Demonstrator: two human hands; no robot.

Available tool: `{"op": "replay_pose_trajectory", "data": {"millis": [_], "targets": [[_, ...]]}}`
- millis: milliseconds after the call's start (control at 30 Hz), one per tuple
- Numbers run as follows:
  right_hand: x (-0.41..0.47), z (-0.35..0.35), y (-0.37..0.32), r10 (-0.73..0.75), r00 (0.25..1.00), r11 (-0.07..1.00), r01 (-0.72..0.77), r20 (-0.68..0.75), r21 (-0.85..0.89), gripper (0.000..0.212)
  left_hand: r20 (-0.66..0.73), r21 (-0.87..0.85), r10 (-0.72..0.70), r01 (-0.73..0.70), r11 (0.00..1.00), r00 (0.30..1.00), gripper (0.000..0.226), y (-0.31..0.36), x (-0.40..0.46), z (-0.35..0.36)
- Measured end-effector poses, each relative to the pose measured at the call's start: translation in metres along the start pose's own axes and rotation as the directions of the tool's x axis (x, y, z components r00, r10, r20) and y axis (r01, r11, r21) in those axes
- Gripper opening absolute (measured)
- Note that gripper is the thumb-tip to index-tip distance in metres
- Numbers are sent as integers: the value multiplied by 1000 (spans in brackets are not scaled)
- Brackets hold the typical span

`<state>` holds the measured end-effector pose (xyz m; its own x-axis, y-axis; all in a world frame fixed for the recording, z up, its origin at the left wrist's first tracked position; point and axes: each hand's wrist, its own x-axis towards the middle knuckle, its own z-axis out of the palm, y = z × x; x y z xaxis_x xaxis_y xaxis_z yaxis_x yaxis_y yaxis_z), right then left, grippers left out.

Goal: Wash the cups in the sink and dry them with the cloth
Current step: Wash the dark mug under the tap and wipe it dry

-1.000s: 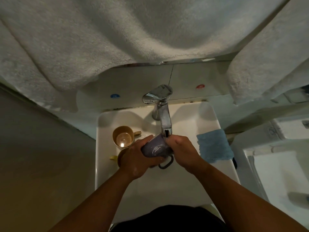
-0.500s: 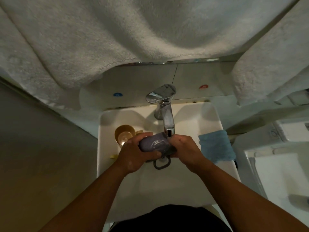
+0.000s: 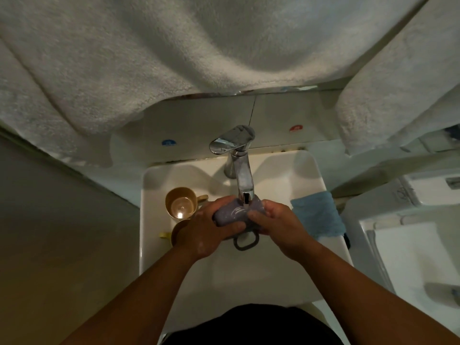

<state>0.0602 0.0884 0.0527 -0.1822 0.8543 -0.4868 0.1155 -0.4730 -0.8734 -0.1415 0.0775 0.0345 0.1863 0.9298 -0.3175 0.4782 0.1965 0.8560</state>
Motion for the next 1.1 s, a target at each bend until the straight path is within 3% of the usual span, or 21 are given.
{"op": "replay_pose_trajectory", "data": {"millis": [67,133,200,267,333,400,467,567,633,733,833,967,1100], "targets": [[2,1,0,19,990,1000,-17,-142,14,26,11,10,-1,1,1000,1000,62,7,1,7],[2,0,4,13,982,1000,-10,-190,19,23,-14,59,-11,12,998,1000,46,15,3,13],[-1,-4,7,2,995,999,3,-103,44,11,-38,90,-18,22,996,999,39,18,4,16],[-3,-7,9,-19,1000,997,20,-8,69,12,-50,3,-75,76,997,996,36,21,4,15],[-2,-9,11,-29,1000,997,29,-9,69,12,-14,-95,-132,131,987,991,54,14,5,13],[0,-8,15,-8,998,998,12,-62,63,10,50,-81,-147,150,985,988,87,8,6,11],[2,-5,18,-12,995,1000,14,-99,23,14,49,-35,-110,112,993,993,101,2,6,11],[5,3,17,-50,995,997,45,-89,-57,18,-41,83,27,-24,996,999,91,1,2,15],[7,7,11,-54,991,996,45,-120,-80,17,-67,54,48,-44,998,997,87,1,-1,17],[10,11,6,-43,987,993,24,-154,-120,32,13,-60,-64,64,996,998,75,2,-1,14],[5,11,7,-69,992,986,52,-107,-160,30,86,-158,-172,184,970,981,64,3,1,8],[5,11,9,-104,994,974,92,-46,-209,13,-73,-4,-51,51,999,996,77,3,0,5],[8,15,5,8,984,999,-15,-180,-38,34,-57,6,49,-49,999,997,80,0,0,14]]}}
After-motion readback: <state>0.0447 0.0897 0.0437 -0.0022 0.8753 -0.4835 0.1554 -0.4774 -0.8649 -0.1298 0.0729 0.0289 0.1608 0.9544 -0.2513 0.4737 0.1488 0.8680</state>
